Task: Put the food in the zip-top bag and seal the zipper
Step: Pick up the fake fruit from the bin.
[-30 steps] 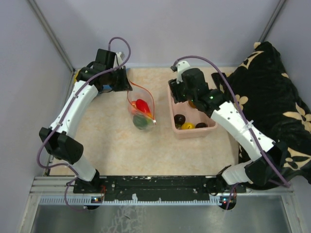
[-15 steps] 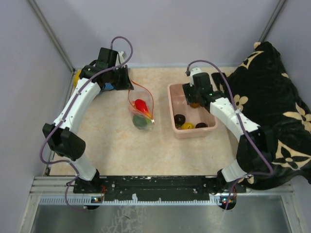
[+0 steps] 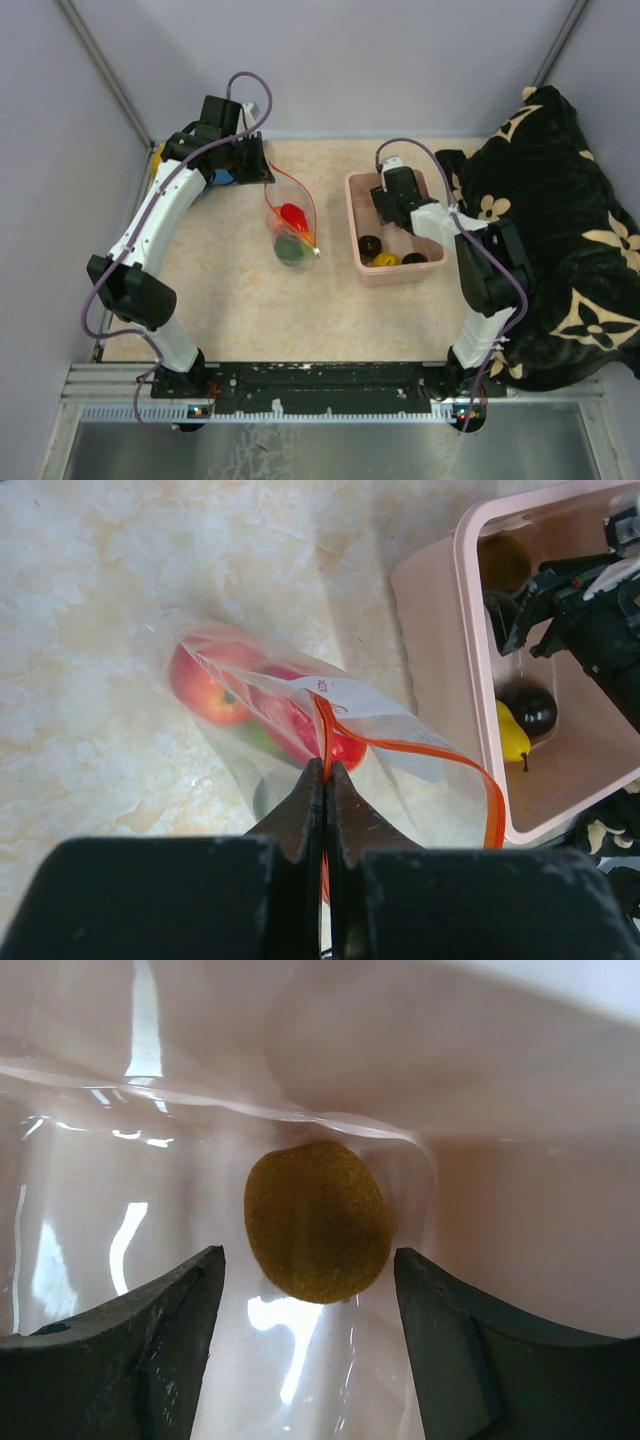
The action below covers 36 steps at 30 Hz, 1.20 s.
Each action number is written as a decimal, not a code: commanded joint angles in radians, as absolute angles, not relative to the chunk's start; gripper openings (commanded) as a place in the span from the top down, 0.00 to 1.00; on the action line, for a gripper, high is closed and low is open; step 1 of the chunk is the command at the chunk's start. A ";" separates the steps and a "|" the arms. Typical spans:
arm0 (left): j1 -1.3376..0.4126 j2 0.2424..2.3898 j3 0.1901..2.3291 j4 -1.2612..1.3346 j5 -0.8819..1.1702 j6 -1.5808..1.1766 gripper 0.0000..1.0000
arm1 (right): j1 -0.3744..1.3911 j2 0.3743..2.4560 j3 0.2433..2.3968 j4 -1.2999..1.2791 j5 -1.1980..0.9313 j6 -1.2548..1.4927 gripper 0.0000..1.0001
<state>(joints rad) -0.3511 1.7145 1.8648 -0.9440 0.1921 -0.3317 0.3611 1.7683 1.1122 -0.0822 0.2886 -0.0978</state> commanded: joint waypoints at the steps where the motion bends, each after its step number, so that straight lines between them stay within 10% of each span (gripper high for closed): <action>1: -0.345 1.708 1.903 -0.955 0.195 -0.313 1.00 | 0.339 1.817 1.134 0.019 0.317 -0.123 0.31; 20: -0.345 1.664 1.856 -0.948 0.191 -0.318 1.00 | 0.302 1.950 1.209 -0.076 0.175 -0.104 0.30; 36: -0.345 1.644 1.851 -0.921 0.227 -0.325 1.00 | 0.301 1.745 1.160 -0.124 0.140 -0.041 0.57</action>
<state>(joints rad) -0.3511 1.6897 1.8519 -0.9501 0.1989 -0.3248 0.3092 1.8782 1.1706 -0.1043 0.1577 -0.0792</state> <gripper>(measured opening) 0.007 0.604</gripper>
